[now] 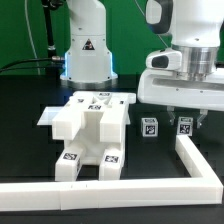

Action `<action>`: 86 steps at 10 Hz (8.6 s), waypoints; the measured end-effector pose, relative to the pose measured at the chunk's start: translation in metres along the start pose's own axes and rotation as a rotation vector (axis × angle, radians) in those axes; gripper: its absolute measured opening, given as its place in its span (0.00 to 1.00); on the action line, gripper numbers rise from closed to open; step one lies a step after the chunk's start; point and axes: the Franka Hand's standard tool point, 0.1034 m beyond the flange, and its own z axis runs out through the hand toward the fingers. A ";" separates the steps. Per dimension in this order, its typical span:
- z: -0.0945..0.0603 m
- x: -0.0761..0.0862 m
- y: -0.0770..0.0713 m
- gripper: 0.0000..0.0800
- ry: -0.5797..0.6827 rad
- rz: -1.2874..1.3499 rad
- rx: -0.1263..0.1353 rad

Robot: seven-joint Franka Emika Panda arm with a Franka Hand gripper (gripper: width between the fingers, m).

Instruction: Assemble chair

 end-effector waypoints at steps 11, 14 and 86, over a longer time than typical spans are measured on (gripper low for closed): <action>-0.098 0.028 0.016 0.36 -0.046 -0.065 0.035; -0.139 0.057 0.034 0.36 -0.037 -0.078 0.057; -0.099 0.156 0.122 0.36 0.016 0.526 0.074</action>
Offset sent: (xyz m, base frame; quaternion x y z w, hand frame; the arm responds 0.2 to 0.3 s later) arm 0.0000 0.0000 0.0000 0.0000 0.0000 0.0000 1.0000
